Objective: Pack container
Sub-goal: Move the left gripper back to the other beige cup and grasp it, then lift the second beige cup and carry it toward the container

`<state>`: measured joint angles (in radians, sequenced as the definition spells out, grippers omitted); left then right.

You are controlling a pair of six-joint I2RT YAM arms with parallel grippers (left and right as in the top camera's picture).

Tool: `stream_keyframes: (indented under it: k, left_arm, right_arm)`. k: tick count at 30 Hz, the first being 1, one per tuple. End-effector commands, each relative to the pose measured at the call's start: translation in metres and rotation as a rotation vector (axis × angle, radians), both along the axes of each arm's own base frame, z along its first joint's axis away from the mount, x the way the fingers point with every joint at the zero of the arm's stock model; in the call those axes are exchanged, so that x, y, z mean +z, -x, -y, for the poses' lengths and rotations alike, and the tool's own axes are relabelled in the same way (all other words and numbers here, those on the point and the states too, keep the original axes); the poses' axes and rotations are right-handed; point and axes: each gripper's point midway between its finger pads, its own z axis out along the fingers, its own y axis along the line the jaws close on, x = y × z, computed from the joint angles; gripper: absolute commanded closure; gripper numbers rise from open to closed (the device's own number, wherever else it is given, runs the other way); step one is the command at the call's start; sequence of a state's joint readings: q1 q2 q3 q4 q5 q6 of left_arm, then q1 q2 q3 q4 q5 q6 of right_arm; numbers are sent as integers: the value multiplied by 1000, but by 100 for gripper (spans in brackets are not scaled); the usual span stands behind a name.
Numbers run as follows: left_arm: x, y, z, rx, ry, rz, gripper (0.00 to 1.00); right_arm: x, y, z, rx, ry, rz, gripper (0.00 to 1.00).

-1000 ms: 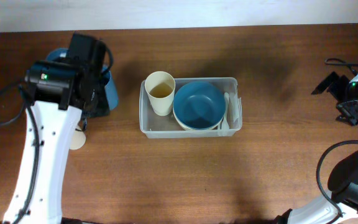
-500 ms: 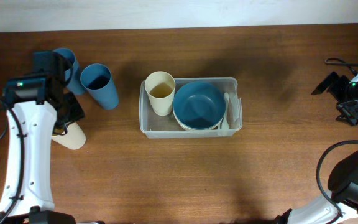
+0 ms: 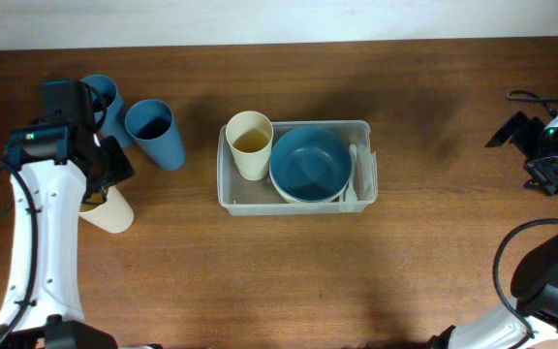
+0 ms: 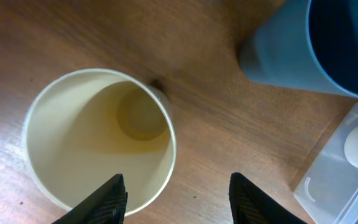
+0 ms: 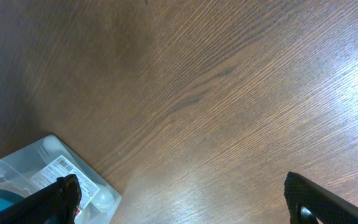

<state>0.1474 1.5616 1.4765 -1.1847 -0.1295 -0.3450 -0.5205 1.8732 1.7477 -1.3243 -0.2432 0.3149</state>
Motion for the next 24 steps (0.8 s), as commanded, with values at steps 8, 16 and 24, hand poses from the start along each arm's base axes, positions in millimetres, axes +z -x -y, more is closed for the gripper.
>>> stream_keyframes:
  k: [8, 16, 24]
  left_arm:
    - [-60, 1, 2, -23, 30, -128, 45]
    - [-93, 2, 2, -23, 49, -229, 66]
    - [-96, 5, 3, -23, 55, -251, 98]
  right_arm:
    - [9, 0, 3, -13, 23, 17, 1]
    - [9, 0, 3, -13, 23, 17, 1]
    - [9, 0, 3, -13, 23, 17, 1]
